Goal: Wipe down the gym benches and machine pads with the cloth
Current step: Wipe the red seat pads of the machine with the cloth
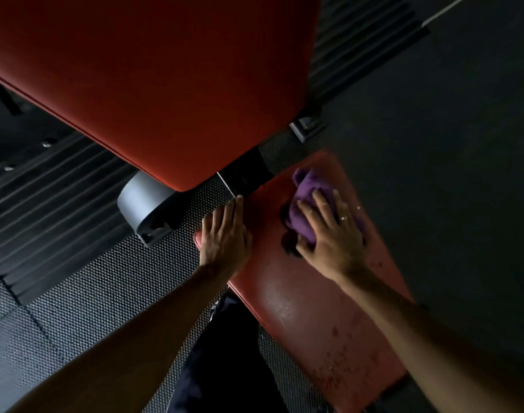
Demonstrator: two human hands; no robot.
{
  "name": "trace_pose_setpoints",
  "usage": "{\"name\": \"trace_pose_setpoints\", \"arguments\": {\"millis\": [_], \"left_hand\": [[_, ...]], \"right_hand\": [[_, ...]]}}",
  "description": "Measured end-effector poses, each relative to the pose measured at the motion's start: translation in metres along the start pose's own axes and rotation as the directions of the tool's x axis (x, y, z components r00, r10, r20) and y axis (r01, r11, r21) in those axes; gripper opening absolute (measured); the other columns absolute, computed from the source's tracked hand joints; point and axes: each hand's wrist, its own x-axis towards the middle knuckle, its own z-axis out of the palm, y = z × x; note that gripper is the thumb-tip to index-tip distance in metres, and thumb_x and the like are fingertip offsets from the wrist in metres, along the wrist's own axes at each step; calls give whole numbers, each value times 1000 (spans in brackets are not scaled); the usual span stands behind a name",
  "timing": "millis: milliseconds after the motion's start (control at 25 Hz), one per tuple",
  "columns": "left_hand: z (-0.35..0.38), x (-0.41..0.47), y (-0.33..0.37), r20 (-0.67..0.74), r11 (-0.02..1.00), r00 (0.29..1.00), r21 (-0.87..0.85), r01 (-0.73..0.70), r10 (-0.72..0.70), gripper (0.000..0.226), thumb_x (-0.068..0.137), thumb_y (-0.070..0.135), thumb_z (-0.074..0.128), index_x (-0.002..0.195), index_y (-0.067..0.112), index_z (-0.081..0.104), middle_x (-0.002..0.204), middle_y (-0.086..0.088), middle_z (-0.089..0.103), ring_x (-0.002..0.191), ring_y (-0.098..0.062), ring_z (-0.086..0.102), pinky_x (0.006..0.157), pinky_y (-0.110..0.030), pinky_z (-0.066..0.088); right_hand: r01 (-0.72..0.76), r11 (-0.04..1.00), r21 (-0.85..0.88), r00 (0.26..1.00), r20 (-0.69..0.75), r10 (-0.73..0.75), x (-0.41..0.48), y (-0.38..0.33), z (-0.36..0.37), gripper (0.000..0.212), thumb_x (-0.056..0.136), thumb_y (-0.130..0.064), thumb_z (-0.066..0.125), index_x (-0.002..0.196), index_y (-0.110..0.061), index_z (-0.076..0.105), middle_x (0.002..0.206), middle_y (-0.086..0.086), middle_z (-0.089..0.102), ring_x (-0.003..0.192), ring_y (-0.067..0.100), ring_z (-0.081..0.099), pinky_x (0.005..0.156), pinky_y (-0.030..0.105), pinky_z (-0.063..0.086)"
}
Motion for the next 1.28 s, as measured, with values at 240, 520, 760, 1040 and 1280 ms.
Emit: {"name": "trace_pose_setpoints", "arguments": {"millis": [240, 520, 760, 1040, 1280], "left_hand": [[6, 36, 46, 25, 997, 998, -43, -57, 58, 65, 96, 35, 35, 154, 4, 34, 144, -20, 48, 121, -39, 49, 100, -52, 42], [14, 62, 68, 6, 987, 988, -39, -154, 154, 65, 96, 34, 38, 153, 1, 35, 144, -19, 48, 124, -39, 45, 105, -51, 39], [27, 84, 92, 82, 985, 985, 69, -156, 150, 70, 101, 46, 27, 161, 13, 11, 156, -13, 37, 133, -36, 43, 109, -48, 37], [23, 84, 97, 114, 987, 987, 106, -123, 111, 72, 99, 46, 28, 161, 16, 7, 158, -12, 36, 136, -35, 41, 111, -50, 34], [23, 83, 97, 119, 990, 987, 83, -116, 106, 73, 96, 44, 32, 160, 13, 16, 153, -13, 41, 132, -37, 45, 108, -53, 38]], "right_hand": [[-326, 928, 181, 941, -34, 337, 70, -1, -3, 76, 82, -52, 52, 153, -25, 43, 165, 11, 29, 150, 50, 19, 119, 61, 25], [-55, 987, 151, 998, 27, 51, -26, 64, -6, 82, 85, -65, 60, 156, -28, 39, 167, 2, 25, 155, 34, 18, 113, 55, 41], [-370, 879, 300, 929, 117, 352, 68, 68, 0, 88, 86, -64, 65, 158, -30, 27, 160, 8, 32, 140, 36, 38, 105, 53, 46], [-366, 864, 346, 927, 51, 373, -10, 91, -4, 84, 81, -75, 56, 151, -32, 37, 136, 2, 50, 112, 26, 59, 84, 41, 56], [-589, 754, 291, 795, 42, 605, -48, 80, 6, 86, 84, -83, 44, 148, -26, 46, 144, 7, 50, 122, 34, 53, 97, 47, 50]]}}
